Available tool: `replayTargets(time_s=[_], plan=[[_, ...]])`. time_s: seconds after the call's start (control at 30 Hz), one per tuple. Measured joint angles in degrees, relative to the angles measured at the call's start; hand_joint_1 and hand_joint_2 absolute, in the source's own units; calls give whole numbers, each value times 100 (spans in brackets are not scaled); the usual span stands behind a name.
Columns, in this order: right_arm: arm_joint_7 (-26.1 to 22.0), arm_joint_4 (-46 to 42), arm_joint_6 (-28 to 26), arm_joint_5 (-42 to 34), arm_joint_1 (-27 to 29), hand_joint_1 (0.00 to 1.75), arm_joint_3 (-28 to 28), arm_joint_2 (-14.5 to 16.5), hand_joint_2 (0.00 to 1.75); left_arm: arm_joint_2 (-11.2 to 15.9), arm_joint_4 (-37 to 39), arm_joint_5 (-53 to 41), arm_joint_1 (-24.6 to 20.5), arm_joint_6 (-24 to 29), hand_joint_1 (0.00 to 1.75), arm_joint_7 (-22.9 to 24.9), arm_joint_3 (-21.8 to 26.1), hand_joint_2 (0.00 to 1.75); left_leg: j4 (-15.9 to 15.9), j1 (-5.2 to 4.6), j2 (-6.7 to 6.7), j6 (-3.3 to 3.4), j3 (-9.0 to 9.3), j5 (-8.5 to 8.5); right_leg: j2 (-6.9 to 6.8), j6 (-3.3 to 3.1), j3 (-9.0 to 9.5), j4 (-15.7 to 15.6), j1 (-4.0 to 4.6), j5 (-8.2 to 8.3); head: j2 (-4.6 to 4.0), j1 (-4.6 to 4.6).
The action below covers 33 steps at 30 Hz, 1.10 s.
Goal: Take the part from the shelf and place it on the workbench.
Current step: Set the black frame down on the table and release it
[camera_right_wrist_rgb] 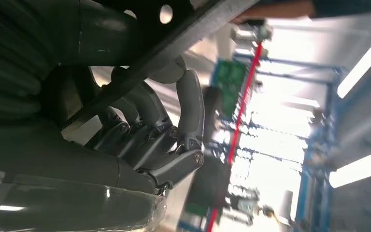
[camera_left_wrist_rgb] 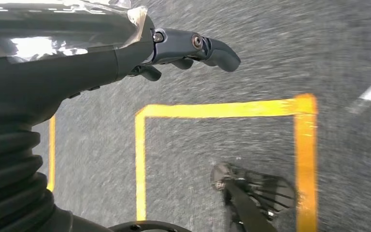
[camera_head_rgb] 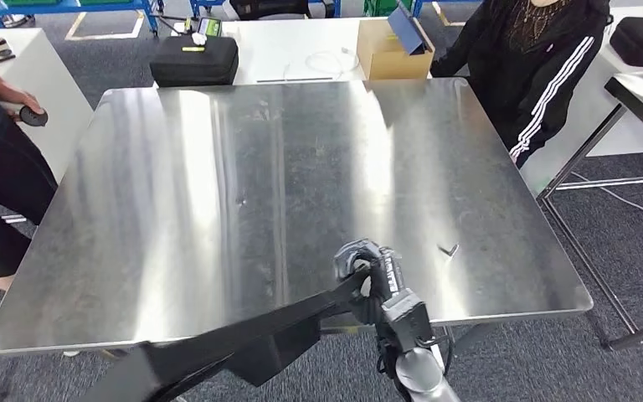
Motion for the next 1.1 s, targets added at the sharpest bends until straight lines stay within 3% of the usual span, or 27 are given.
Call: replayTargets(time_s=[0.03, 0.07, 0.13, 0.2, 0.23, 0.3, 0.33, 0.37, 0.4, 0.5, 0.53, 0.6, 0.7, 0.87, 0.97, 1.1], plan=[[37, 154, 11, 70, -124, 175, 130, 43, 175, 3, 0, -29, -9, -8, 0, -3, -27, 175, 11, 3, 2, -39, 60, -67, -5, -33, 37, -80, 17, 331, 0, -1], [72, 281, 22, 131, -266, 175, 257, 98, 175, 4, 0, -57, -27, -17, 0, -7, -56, 175, 36, 7, 13, -76, 103, -96, -7, -125, 78, -119, 35, 417, 0, -2], [150, 496, 36, 246, -574, 175, 474, 237, 175, 2, 0, -101, -71, -25, 0, -12, -97, 175, 248, 20, 51, -132, 7, -46, 22, -274, 164, -156, 5, 382, 0, -3], [249, 795, 19, 378, -912, 175, 652, 372, 175, -6, 0, -145, -105, -27, 0, -9, -132, 175, 783, 30, 79, -176, -348, -4, 32, -366, 256, -199, -31, 333, 0, -13], [304, 977, -4, 460, -1068, 175, 741, 437, 175, -8, 0, -167, -109, -29, 0, -2, -155, 175, 1109, 38, 87, -203, -589, -62, 32, -414, 297, -207, -29, 298, 0, -12], [421, 1372, -36, 614, -1383, 175, 914, 574, 175, -8, 0, -217, -96, -35, 0, 22, -204, 175, 1528, 59, 102, -255, -1054, -393, 44, -475, 381, -208, -28, 212, 0, -12], [489, 1601, -37, 690, -1558, 175, 995, 649, 175, -6, 0, -246, -89, -38, 0, 33, -227, 175, 1558, 70, 112, -278, -1212, -547, 59, -483, 433, -208, -28, 165, 0, -15], [559, 1836, -29, 759, -1743, 175, 1070, 728, 175, -2, 0, -276, -86, -42, 0, 40, -248, 175, 1452, 81, 124, -295, -1297, -579, 73, -476, 494, -207, -30, 114, 0, -19], [630, 2064, -23, 820, -1927, 175, 1130, 807, 175, 2, 0, -305, -88, -46, 0, 44, -273, 175, 1215, 94, 138, -306, -1312, -425, 84, -462, 563, -207, -33, 61, 0, -23], [836, 2675, -74, 988, -2417, 175, 1227, 1008, 175, 13, 1, -389, -97, -74, 0, 77, -338, 175, 376, 113, 172, -266, -1210, 496, 88, -384, 690, -171, 3, -102, 0, -26], [917, 2890, -117, 1048, -2583, 175, 1241, 1070, 175, 13, 2, -422, -104, -88, 0, 104, -357, 175, 272, 107, 175, -226, -1191, 669, 90, -351, 687, -157, 23, -150, 0, -27], [1103, 3318, -239, 1171, -2926, 175, 1257, 1186, 175, 7, 2, -495, -142, -112, 0, 165, -408, 175, 248, 96, 169, -158, -1166, 783, 87, -321, 688, -166, 46, -209, 0, -22], [1426, 3937, -504, 1385, -3495, 175, 1256, 1296, 175, -10, 2, -579, -235, -119, 0, 231, -491, 175, 207, 100, 143, -143, -1175, 859, 61, -367, 729, -225, 50, -208, 0, -19], [2112, 4841, -853, 1669, -4284, 175, 1218, 1299, 175, -17, 2, -639, -286, -107, 0, 291, -579, 175, 195, 97, 114, -105, -1177, 832, 35, -371, 794, -350, 47, -203, 0, -9], [2450, 5226, -1149, 1785, -4678, 175, 1137, 1150, 175, -16, 2, -637, -292, -86, 0, 286, -598, 175, 195, 94, 109, -78, -1171, 815, 27, -369, 784, -378, 46, -205, 0, -9], [2768, 5579, -1392, 1813, -5051, 175, 947, 716, 175, -11, 2, -633, -284, -56, 0, 231, -603, 175, 196, 85, 96, -66, -1170, 816, 16, -350, 788, -383, 46, -194, 0, -11]])
